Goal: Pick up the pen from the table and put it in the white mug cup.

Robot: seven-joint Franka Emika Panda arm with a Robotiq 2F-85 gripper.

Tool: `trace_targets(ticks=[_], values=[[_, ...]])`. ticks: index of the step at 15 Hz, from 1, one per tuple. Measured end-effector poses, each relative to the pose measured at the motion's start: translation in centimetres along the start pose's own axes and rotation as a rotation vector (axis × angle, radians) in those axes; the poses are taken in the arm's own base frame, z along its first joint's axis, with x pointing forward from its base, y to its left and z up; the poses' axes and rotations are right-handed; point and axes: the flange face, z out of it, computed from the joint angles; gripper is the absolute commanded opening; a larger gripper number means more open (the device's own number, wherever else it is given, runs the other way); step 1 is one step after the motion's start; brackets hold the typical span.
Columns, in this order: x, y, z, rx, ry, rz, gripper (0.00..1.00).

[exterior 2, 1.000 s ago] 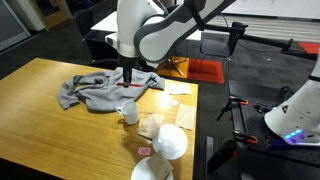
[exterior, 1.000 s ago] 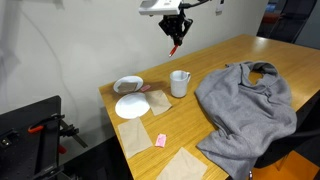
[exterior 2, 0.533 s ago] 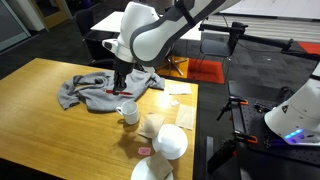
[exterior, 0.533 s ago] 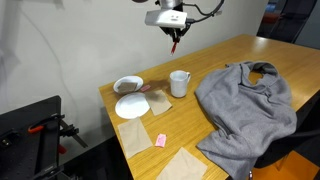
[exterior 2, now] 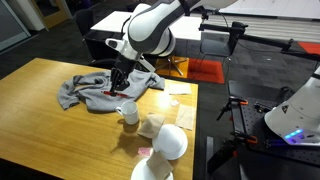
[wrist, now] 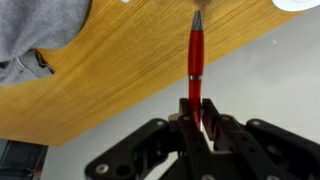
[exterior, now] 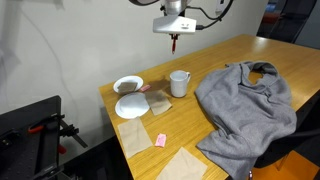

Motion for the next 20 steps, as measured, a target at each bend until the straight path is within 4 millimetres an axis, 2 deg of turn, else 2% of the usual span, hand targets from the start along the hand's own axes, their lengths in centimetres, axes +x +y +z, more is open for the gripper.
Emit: trace_targets(ticks=[6, 14, 15, 18, 20], values=[[-1.0, 0.1, 0.9, 0.100, 0.069, -0.161, 0.04], [-3.1, 1.3, 1.1, 0.326, 0.165, -0.331, 0.04], [-3.4, 1.3, 1.1, 0.359, 0.173, -0.352, 0.17], [-4.1, 1.6, 1.6, 0.361, 0.166, -0.335, 0.17], [-3.9, 1.4, 1.8, 0.364, 0.163, -0.339, 0.17]])
